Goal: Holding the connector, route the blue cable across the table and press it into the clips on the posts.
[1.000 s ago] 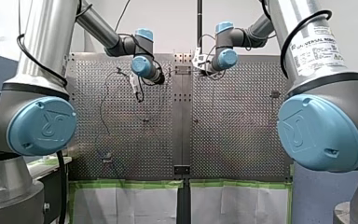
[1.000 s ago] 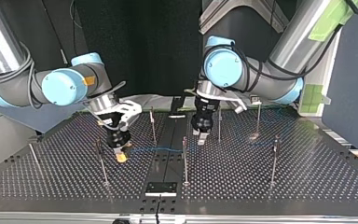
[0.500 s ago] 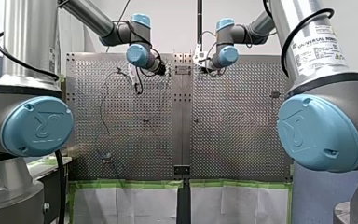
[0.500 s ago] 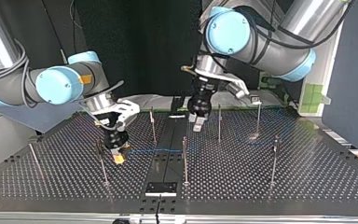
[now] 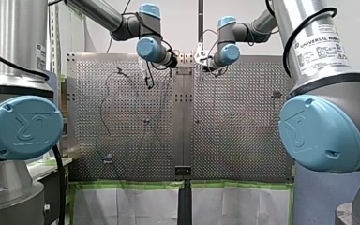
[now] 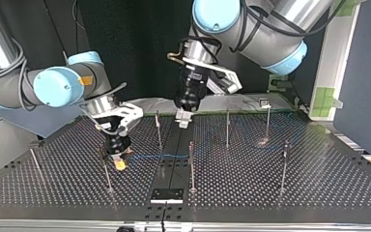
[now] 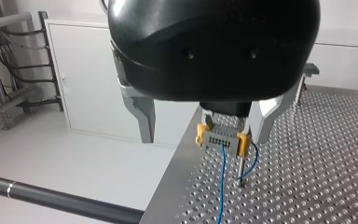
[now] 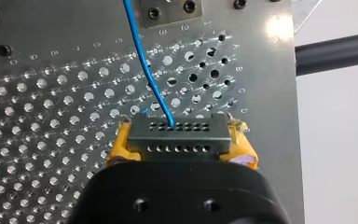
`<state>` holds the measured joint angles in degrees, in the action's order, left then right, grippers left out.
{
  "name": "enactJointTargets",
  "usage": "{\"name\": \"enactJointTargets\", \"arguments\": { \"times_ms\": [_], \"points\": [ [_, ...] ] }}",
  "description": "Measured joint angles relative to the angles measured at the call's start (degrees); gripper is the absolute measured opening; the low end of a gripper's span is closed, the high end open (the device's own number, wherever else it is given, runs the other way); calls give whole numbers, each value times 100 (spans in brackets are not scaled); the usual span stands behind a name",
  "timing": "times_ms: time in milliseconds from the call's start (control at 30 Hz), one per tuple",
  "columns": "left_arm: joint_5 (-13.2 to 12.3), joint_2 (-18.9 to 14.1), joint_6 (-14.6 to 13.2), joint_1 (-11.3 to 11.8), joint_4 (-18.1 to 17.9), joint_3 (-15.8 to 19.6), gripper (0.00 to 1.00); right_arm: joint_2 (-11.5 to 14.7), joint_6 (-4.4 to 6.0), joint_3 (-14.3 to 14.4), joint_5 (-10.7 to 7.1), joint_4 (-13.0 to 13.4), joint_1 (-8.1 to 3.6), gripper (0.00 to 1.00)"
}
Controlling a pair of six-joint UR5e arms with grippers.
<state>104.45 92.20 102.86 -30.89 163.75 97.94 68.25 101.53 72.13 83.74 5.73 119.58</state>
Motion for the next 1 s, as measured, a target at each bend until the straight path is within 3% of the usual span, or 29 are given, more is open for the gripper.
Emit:
{"name": "enactJointTargets", "arguments": {
  "times_ms": [400, 633, 1000],
  "points": [
    [127, 624, -13, -20, 293, -694, 100, 41, 0, 0, 3, -58, 31, 0],
    [109, 748, 4, 16, 378, -1088, 100, 44, 0, 1, 5, -55, 19, 0],
    [-12, 1318, 36, 50, 501, -1561, 100, 45, 0, 0, 10, -46, 2, 0]
  ]
}}
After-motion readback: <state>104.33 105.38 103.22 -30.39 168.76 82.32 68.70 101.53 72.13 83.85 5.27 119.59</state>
